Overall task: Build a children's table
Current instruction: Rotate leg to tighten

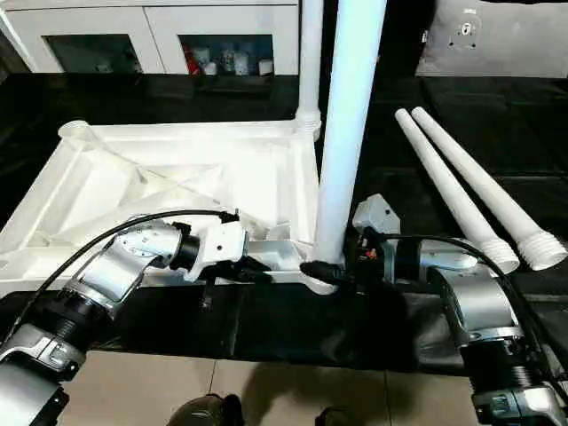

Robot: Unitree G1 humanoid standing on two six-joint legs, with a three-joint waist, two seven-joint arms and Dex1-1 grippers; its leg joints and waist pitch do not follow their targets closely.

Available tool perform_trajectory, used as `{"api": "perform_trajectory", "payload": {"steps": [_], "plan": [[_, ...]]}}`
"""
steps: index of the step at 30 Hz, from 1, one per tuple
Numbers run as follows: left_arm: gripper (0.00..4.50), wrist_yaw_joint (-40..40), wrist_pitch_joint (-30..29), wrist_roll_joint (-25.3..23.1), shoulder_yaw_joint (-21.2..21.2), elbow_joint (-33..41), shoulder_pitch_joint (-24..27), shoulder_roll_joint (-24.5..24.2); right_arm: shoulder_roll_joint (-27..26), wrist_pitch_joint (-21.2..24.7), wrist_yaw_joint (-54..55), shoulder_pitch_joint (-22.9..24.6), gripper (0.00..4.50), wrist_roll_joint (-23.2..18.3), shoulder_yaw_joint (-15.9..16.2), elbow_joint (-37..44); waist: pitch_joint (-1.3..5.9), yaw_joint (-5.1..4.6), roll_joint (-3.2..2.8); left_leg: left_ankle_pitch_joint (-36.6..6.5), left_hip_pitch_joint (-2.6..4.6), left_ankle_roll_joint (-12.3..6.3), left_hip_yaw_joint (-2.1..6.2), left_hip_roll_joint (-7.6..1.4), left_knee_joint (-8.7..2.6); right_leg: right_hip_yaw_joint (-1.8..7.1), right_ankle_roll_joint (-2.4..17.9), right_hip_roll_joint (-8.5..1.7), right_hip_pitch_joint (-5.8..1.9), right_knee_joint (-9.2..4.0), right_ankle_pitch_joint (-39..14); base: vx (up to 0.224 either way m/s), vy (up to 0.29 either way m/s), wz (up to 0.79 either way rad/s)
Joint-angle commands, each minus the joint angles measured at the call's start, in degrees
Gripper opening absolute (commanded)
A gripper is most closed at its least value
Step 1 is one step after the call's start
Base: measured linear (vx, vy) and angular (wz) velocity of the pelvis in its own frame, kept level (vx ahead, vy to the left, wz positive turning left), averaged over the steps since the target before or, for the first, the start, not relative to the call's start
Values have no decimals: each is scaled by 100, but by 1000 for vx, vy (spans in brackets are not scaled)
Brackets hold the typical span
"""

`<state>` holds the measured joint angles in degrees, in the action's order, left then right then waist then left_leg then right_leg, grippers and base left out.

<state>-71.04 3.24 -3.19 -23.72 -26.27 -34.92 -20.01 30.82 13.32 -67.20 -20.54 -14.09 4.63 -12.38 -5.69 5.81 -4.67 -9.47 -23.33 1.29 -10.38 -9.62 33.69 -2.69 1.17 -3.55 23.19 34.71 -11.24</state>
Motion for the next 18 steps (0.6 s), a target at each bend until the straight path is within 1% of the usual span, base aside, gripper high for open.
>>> {"api": "perform_trajectory", "payload": {"steps": [1, 3, 4, 7, 8, 9, 12, 13, 14, 17, 18], "plan": [[0, -398, 211, -72, -338, -35, -66, -38, 127, 13, -198, -101, 441, -116, 67, 78, 408, -8, 128, -906, 159, -669, 138, -395, -360, 249, 1377, -526, -255, -410, -872, 0, 0, 0], [0, -429, 245, -76, -338, -59, -71, -29, 167, 0, -325, -81, 441, -97, 157, 95, 406, 11, 125, -915, 165, -678, 136, -398, -358, 251, 1362, -523, -251, -415, -922, 0, 0, 0], [0, -434, 255, -78, -340, -66, -69, -23, 175, -11, -342, -79, 408, -77, 176, 81, 402, 20, 132, -921, 166, -677, 136, -406, -361, 254, 1359, -522, -244, -416, -935, 0, 0, 0], [0, -453, 291, -82, -342, -82, -59, -17, 167, 22, -378, -84, 405, -65, 163, 29, 408, 38, 135, -908, 160, -668, 140, -402, -358, 250, 1351, -524, -250, -409, -950, 0, 0, 0], [0, -464, 306, -81, -340, -92, -55, -20, 199, 37, -424, -72, 394, -61, 165, 12, 409, 37, 138, -898, 157, -670, 142, -402, -359, 249, 1349, -524, -252, -406, -940, 0, 0, 0], [0, -469, 313, -80, -340, -90, -49, -27, 218, 31, -440, -58, 367, -60, 167, 16, 408, 38, 140, -894, 159, -672, 138, -398, -355, 251, 1346, -524, -249, -409, -945, 0, 0, 0], [0, -457, 339, -80, -339, -113, -47, -35, 245, 30, -461, -25, 359, -82, 169, 31, 413, 45, 138, -838, 154, -694, 140, -398, -349, 248, 1356, -526, -254, -401, -893, 0, 0, 0], [0, -436, 362, -79, -334, -142, -53, -37, 234, 54, -444, 5, 336, -125, 166, 55, 409, 44, 128, -840, 153, -695, 139, -397, -350, 249, 1355, -523, -251, -403, -889, 0, 0, 0], [0, -432, 365, -79, -333, -146, -54, -38, 232, 58, -441, 9, 336, -131, 166, 58, 409, 41, 129, -859, 157, -692, 141, -398, -352, 247, 1356, -518, -248, -406, -904, 0, 0, 0], [0, -425, 377, -76, -323, -163, -54, -36, 198, 70, -412, 38, 310, -158, 171, 64, 403, 38, 135, -909, 156, -677, 141, -395, -356, 246, 1348, -521, -250, -414, -982, 0, 0, 0], [0, -422, 381, -77, -319, -171, -50, -35, 177, 65, -399, 56, 299, -157, 175, 69, 395, 37, 126, -962, 159, -652, 143, -395, -362, 246, 1335, -522, -246, -421, -1072, 0, 0, 0]]}}
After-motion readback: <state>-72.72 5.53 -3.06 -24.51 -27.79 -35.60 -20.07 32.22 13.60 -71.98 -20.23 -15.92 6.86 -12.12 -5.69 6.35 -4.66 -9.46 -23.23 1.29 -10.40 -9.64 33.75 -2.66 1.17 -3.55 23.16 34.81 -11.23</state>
